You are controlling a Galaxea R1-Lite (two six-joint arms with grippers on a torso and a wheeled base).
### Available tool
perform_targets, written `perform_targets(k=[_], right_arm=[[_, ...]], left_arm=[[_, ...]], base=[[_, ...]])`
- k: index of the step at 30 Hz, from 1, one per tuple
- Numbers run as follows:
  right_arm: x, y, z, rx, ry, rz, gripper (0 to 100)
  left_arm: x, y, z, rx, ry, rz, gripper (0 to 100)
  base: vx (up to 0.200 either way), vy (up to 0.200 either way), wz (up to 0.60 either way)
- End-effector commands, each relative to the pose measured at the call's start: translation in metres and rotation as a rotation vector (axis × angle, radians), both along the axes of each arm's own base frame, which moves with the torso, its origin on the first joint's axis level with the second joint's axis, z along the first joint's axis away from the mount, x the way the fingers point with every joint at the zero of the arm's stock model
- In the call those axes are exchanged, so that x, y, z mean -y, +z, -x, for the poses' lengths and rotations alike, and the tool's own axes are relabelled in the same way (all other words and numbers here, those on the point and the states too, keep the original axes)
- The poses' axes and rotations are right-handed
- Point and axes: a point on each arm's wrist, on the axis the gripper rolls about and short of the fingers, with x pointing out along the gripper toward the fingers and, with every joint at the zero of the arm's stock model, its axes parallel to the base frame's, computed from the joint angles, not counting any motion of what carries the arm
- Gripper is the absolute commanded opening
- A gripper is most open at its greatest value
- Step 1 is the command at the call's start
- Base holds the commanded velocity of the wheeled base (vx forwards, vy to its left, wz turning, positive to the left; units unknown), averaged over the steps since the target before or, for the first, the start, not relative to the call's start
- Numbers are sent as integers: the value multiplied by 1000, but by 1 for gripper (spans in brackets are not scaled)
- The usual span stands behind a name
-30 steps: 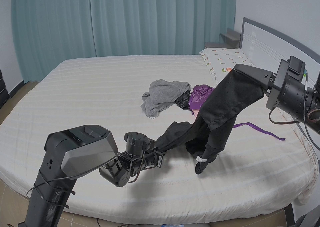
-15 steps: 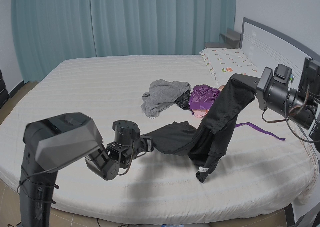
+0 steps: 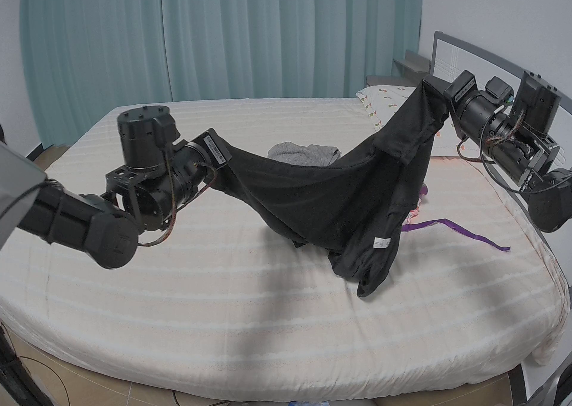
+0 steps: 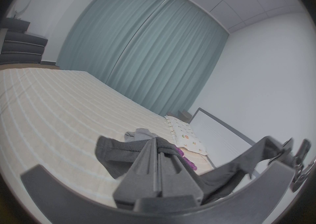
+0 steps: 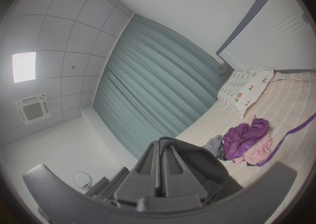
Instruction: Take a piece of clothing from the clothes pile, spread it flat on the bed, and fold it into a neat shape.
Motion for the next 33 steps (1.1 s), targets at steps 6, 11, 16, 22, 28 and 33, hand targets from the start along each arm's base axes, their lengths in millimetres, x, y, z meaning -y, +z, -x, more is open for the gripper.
perform_targets(k=[6, 11, 16, 22, 28, 33], right_arm=[[-5, -109, 33, -351, 17, 93, 0], [-18, -124, 42, -397, 69, 4, 0], [-36, -144, 49, -463, 127, 28, 0], [-36, -153, 53, -496, 128, 45, 0], [-34, -146, 60, -471, 135, 39, 0], [-33, -149, 63, -481, 140, 45, 0]], left_arm=[[-10, -38, 50, -189, -59, 60, 0], [1, -76, 54, -302, -81, 59, 0], [6, -90, 65, -321, -117, 66, 0], [7, -107, 73, -377, -126, 51, 0], [5, -112, 78, -406, -141, 87, 0], [2, -113, 82, -417, -140, 85, 0]], base=[[0, 0, 0], [0, 0, 0], [0, 0, 0], [0, 0, 0], [0, 0, 0], [-40, 0, 0]])
